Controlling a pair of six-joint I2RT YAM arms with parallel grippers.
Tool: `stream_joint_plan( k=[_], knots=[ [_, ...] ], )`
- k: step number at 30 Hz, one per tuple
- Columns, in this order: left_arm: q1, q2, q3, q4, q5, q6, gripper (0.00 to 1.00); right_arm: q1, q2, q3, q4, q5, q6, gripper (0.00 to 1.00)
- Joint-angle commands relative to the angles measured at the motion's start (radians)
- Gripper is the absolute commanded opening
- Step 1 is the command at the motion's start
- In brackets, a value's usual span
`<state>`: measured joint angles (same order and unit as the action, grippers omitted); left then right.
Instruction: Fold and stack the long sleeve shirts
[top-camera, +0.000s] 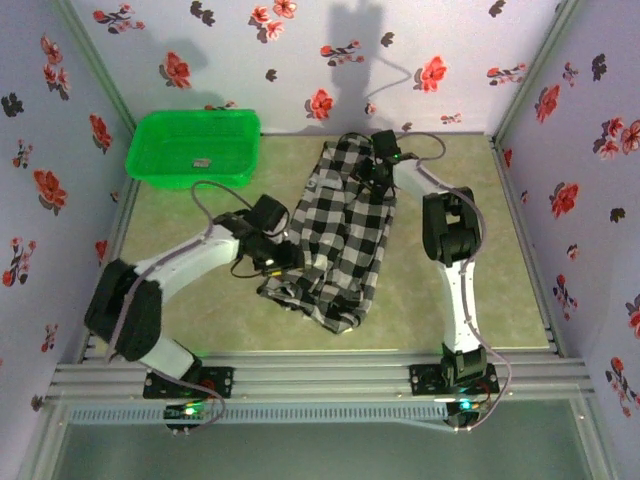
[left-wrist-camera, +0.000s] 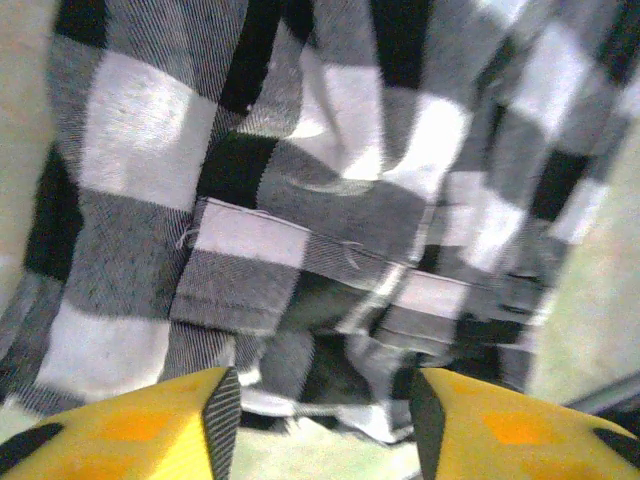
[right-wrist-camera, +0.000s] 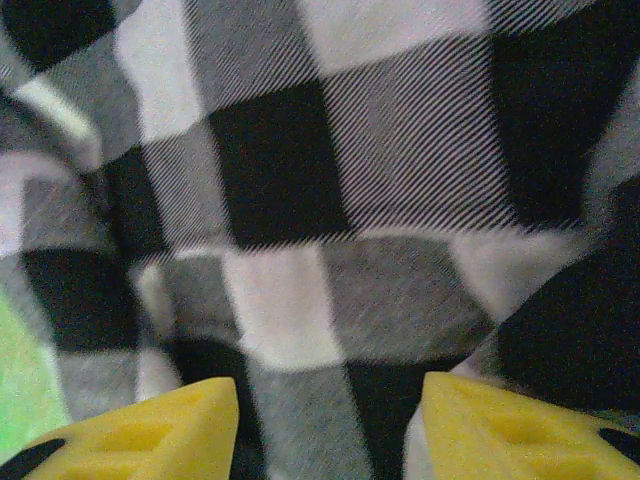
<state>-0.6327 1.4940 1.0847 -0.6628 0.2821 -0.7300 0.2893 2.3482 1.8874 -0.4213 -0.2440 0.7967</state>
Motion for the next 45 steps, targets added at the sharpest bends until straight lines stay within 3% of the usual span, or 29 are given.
stream_joint_plan(
  k=[1, 9, 14, 18, 23, 28, 32, 39, 45],
  knots=[
    [0.053, -0.076, 0.082, -0.082, -0.015, -0.016, 0.55, 0.004, -0.154, -0.081, -0.049, -0.092, -0.073, 0.58],
    [0.084, 0.148, 0.239, -0.118, -0.032, 0.19, 0.59, 0.023, -0.532, -0.419, -0.221, -0.005, -0.053, 0.67],
    [0.092, 0.256, 0.229, -0.06, -0.034, 0.252, 0.57, 0.107, -0.661, -0.71, -0.149, -0.011, 0.067, 0.61],
    [0.076, 0.292, 0.204, -0.028, -0.006, 0.268, 0.52, 0.182, -0.669, -0.857, 0.013, -0.031, 0.182, 0.5],
    [0.05, 0.299, 0.129, -0.038, -0.001, 0.245, 0.49, 0.215, -0.606, -0.874, 0.008, 0.029, 0.222, 0.4],
    [-0.014, 0.313, 0.058, -0.014, 0.017, 0.199, 0.48, 0.208, -0.557, -0.814, -0.161, 0.21, 0.172, 0.39],
    [-0.057, 0.321, 0.039, 0.034, 0.065, 0.146, 0.47, 0.188, -0.546, -0.772, -0.177, 0.248, 0.127, 0.4],
    [-0.086, 0.245, 0.032, 0.0, 0.088, 0.087, 0.47, 0.174, -0.562, -0.737, -0.172, 0.13, 0.007, 0.53],
    [-0.074, 0.068, 0.04, -0.074, 0.103, 0.079, 0.64, 0.16, -0.737, -0.838, -0.215, 0.05, -0.011, 0.71]
  ],
)
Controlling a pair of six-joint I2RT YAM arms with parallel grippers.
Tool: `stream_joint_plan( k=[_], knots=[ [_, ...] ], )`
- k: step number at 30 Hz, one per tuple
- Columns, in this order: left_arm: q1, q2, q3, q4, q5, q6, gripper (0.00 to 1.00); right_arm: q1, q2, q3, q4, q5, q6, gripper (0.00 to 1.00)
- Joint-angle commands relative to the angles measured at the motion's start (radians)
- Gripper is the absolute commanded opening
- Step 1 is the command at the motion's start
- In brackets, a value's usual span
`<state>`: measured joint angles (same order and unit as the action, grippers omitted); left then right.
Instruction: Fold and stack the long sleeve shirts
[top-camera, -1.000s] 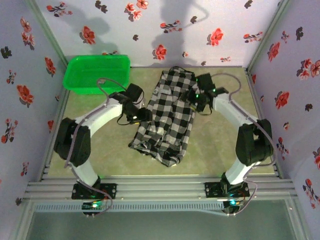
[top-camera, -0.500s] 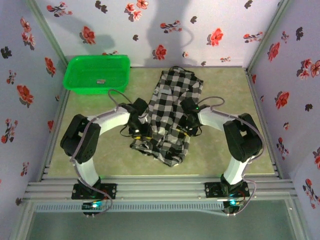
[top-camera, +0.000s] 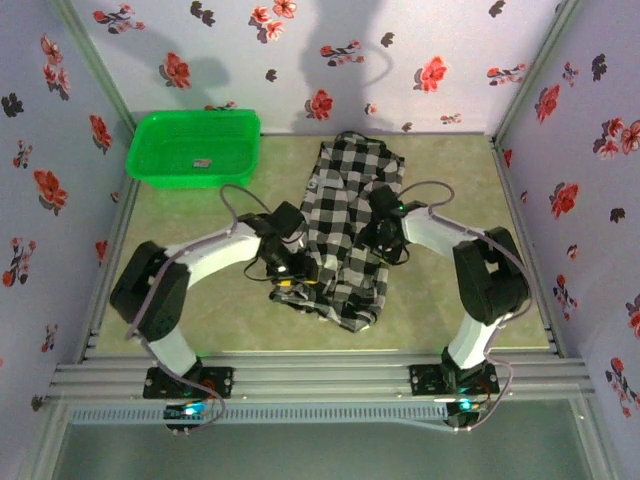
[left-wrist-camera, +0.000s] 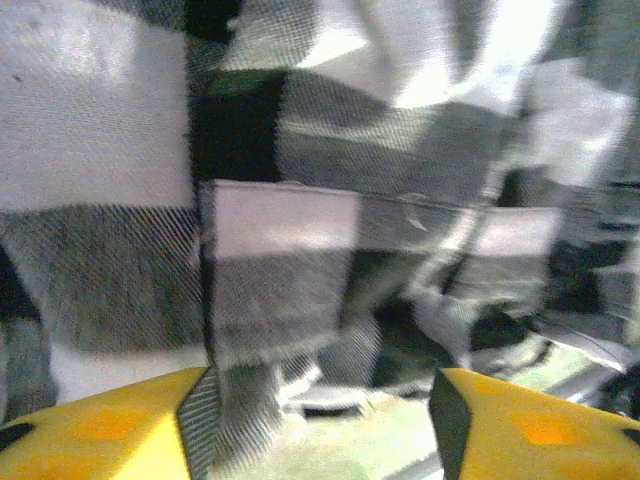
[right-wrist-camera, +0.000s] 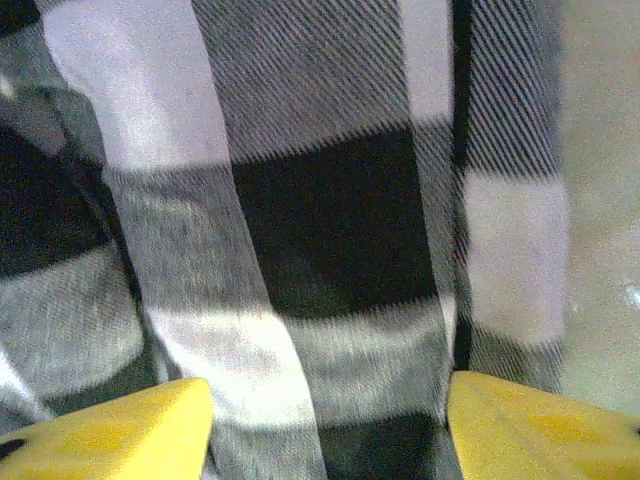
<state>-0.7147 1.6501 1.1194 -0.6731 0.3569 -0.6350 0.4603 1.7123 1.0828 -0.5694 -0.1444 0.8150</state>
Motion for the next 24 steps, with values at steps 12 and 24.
stream_joint_plan(
  k=[12, 24],
  knots=[
    [0.107, -0.03, 0.007, -0.16, -0.121, 0.235, 0.82, -0.009, -0.416, -0.387, 0.028, -0.139, 0.2, 0.89],
    [0.116, 0.063, -0.067, 0.046, 0.033, 0.129, 0.83, 0.047, -0.399, -0.533, 0.234, -0.174, 0.312, 0.86]
  ],
)
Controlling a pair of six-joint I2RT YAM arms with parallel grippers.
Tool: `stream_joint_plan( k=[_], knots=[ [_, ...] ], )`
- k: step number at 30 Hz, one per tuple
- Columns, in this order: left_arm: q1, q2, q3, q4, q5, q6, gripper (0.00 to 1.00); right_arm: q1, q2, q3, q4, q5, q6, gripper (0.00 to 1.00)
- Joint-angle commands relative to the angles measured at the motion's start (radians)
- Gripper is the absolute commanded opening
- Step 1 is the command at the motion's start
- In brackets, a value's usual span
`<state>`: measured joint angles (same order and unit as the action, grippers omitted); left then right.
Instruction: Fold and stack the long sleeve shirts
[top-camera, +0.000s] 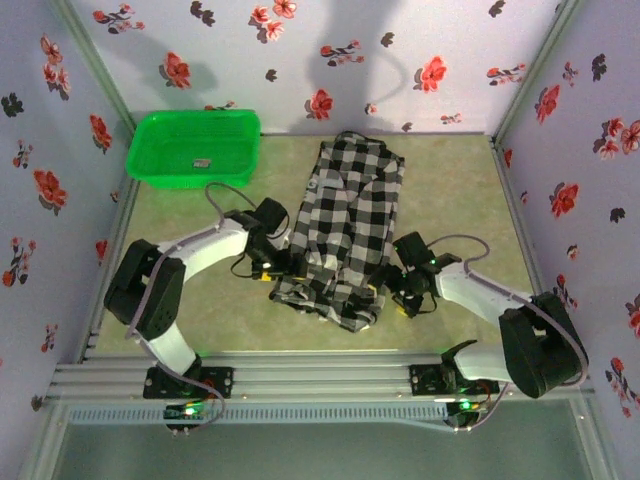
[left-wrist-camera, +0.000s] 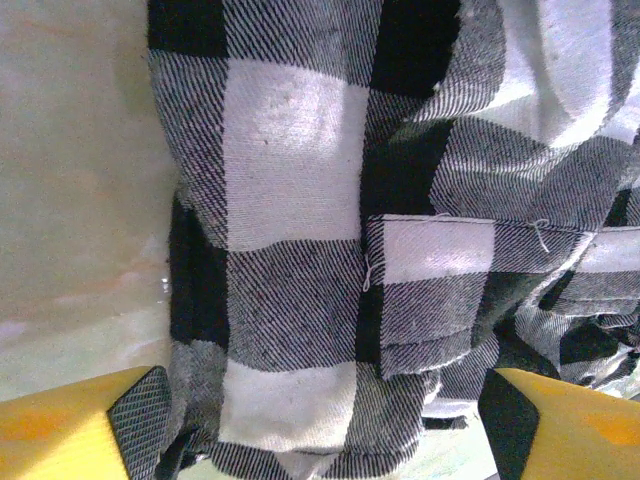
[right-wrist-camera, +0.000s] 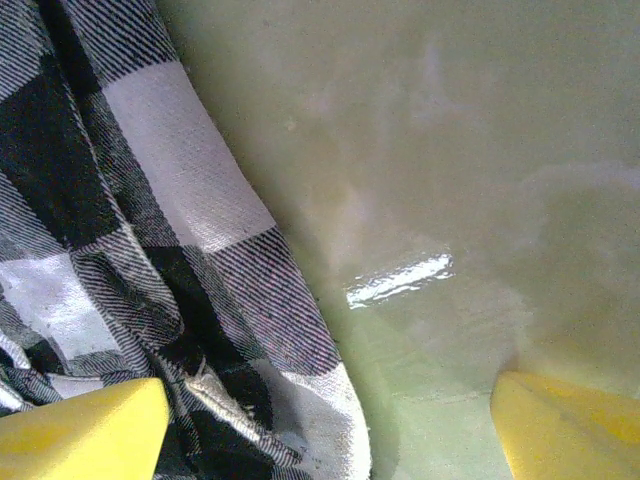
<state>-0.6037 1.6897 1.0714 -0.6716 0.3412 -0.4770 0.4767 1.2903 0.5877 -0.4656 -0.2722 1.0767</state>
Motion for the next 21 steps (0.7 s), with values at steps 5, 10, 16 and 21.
stream_joint_plan(
  k=[5, 10, 16, 21],
  knots=[
    [0.005, 0.045, -0.022, 0.054, 0.051, -0.037, 0.82, 0.038, 0.032, -0.052, 0.165, -0.043, 0.073, 0.86],
    [0.005, 0.056, -0.023, 0.072, 0.068, -0.05, 0.81, 0.062, 0.064, -0.034, 0.202, -0.055, 0.088, 0.85],
    [0.002, 0.061, -0.015, 0.052, 0.093, -0.048, 0.77, 0.096, 0.048, -0.022, 0.193, -0.06, 0.103, 0.84],
    [0.002, 0.06, -0.024, 0.043, 0.092, -0.065, 0.76, 0.115, 0.01, -0.026, 0.167, -0.061, 0.115, 0.84]
  ],
)
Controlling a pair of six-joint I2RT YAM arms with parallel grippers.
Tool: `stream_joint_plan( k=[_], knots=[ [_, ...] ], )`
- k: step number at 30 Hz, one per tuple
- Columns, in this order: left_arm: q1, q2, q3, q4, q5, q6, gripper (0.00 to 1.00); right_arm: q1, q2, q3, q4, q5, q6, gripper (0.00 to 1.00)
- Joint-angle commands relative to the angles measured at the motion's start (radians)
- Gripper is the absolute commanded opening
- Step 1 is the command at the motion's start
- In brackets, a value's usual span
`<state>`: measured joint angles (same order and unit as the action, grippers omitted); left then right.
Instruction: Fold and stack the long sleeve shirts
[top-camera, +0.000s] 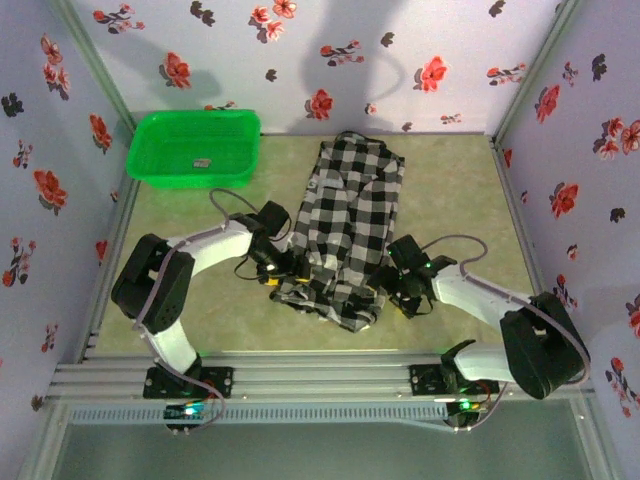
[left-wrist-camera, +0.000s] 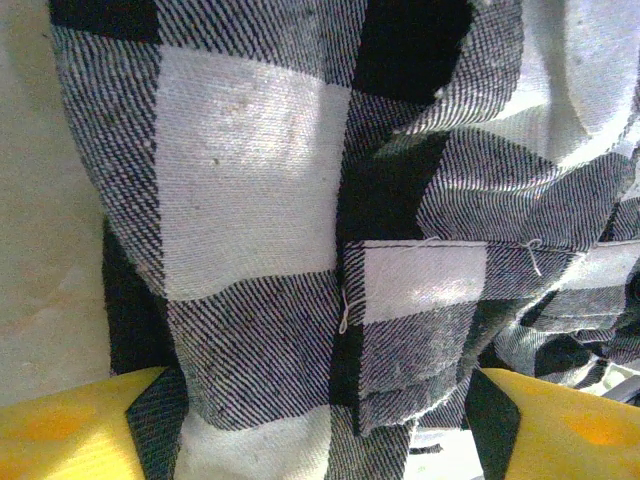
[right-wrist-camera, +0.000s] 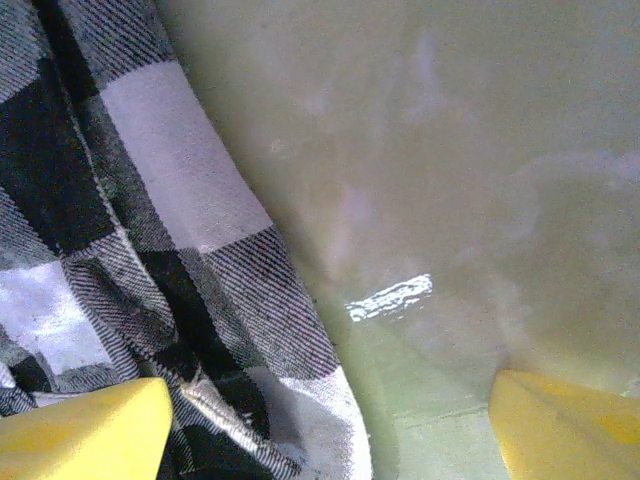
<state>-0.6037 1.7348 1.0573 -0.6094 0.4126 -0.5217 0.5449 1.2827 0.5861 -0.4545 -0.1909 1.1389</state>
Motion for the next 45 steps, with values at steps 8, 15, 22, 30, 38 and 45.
stream_joint_plan(
  k=[8, 15, 22, 30, 38, 45],
  knots=[
    [-0.005, 0.036, 0.024, -0.047, 0.021, -0.044, 0.74, 0.052, -0.012, -0.004, 0.078, -0.15, 0.049, 0.84],
    [-0.008, 0.056, 0.053, -0.085, 0.014, -0.055, 0.72, 0.054, -0.016, 0.014, 0.022, -0.161, 0.032, 0.82],
    [-0.011, 0.073, 0.081, -0.109, 0.008, -0.06, 0.68, 0.055, 0.002, 0.01, 0.017, -0.145, 0.031, 0.78],
    [-0.02, 0.094, 0.132, -0.175, -0.005, -0.059, 0.64, 0.055, 0.076, 0.028, 0.092, -0.146, 0.042, 0.73],
    [-0.049, 0.141, 0.173, -0.224, -0.023, -0.056, 0.59, 0.054, 0.116, 0.044, 0.107, -0.139, 0.042, 0.69],
    [-0.068, 0.161, 0.184, -0.227, -0.1, -0.076, 0.57, 0.053, 0.115, 0.046, 0.12, -0.144, 0.044, 0.68]
  ],
)
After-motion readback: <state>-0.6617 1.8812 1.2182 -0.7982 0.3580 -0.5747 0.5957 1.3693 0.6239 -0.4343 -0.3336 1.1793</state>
